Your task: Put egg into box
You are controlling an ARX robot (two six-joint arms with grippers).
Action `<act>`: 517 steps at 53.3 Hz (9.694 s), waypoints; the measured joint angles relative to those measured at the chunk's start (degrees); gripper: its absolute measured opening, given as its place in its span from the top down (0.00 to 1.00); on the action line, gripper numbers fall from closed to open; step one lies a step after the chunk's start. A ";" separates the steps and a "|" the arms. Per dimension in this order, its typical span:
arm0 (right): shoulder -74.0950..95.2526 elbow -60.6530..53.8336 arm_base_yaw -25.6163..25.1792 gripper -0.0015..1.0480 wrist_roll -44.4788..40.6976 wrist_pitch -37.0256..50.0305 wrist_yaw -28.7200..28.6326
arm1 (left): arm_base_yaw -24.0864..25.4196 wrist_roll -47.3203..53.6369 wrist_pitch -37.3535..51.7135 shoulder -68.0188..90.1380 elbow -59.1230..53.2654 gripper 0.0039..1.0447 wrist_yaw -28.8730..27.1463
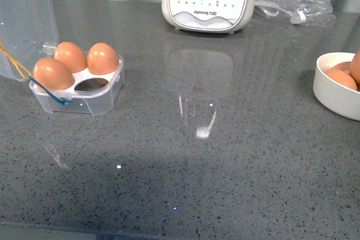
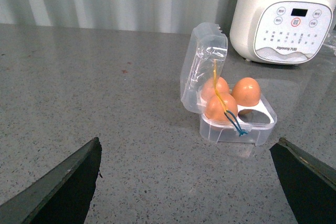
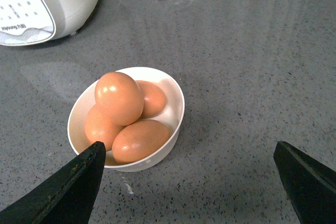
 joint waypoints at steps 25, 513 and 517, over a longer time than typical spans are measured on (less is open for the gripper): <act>14.49 8.00 4.50 0.07 -9.18 3.10 -3.21 | 0.00 0.00 0.00 0.00 0.00 0.06 0.00; -55.23 -22.75 9.57 0.07 -6.23 -12.68 9.29 | 10.86 13.11 56.92 85.94 28.76 0.06 -5.62; -55.23 -22.75 9.57 0.07 -6.23 -12.68 9.27 | 8.15 15.47 54.77 87.38 31.02 0.06 -4.11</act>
